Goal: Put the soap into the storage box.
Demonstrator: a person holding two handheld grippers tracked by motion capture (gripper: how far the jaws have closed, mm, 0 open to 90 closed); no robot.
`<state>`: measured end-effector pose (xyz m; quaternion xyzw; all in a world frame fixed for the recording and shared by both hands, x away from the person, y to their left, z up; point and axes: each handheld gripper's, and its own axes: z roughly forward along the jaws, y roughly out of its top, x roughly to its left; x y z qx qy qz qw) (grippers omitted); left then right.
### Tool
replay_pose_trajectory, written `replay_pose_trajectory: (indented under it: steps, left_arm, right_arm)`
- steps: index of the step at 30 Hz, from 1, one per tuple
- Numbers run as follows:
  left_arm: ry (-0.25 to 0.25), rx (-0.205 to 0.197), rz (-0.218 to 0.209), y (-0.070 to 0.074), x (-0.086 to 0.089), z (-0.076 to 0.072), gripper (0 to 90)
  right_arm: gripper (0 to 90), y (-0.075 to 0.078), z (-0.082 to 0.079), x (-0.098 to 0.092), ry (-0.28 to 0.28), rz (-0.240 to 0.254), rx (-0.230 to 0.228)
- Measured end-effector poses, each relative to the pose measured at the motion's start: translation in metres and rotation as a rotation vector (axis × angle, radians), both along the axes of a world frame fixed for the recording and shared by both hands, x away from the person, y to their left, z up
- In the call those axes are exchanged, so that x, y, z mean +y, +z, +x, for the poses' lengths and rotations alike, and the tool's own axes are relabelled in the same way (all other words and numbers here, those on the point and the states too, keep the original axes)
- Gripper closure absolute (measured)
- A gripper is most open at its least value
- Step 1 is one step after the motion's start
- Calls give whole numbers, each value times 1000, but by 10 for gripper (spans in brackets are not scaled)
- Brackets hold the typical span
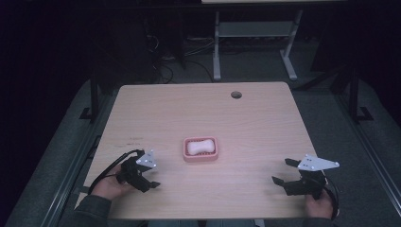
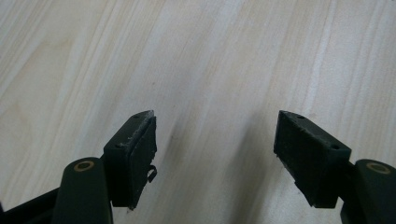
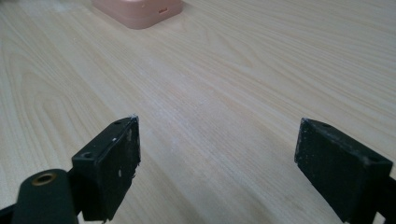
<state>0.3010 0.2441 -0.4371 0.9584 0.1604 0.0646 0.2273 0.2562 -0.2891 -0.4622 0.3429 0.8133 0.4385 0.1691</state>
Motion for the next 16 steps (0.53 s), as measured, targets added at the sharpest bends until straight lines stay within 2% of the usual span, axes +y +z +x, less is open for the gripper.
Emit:
replay_pose_trajectory:
  steps: [7, 9, 16]
  left_arm:
    - [16, -24, 6, -5, 4, -9, 293]
    - [15, -43, 9, -4, 4, -9, 294]
    - [27, -52, 0, -5, 6, -9, 294]
  right_arm:
    - [135, 0, -1, 1, 4, 3, -3]
    - [135, 0, -1, 1, 7, 2, -2]
    - [135, 0, 0, 2, 15, 2, -5]
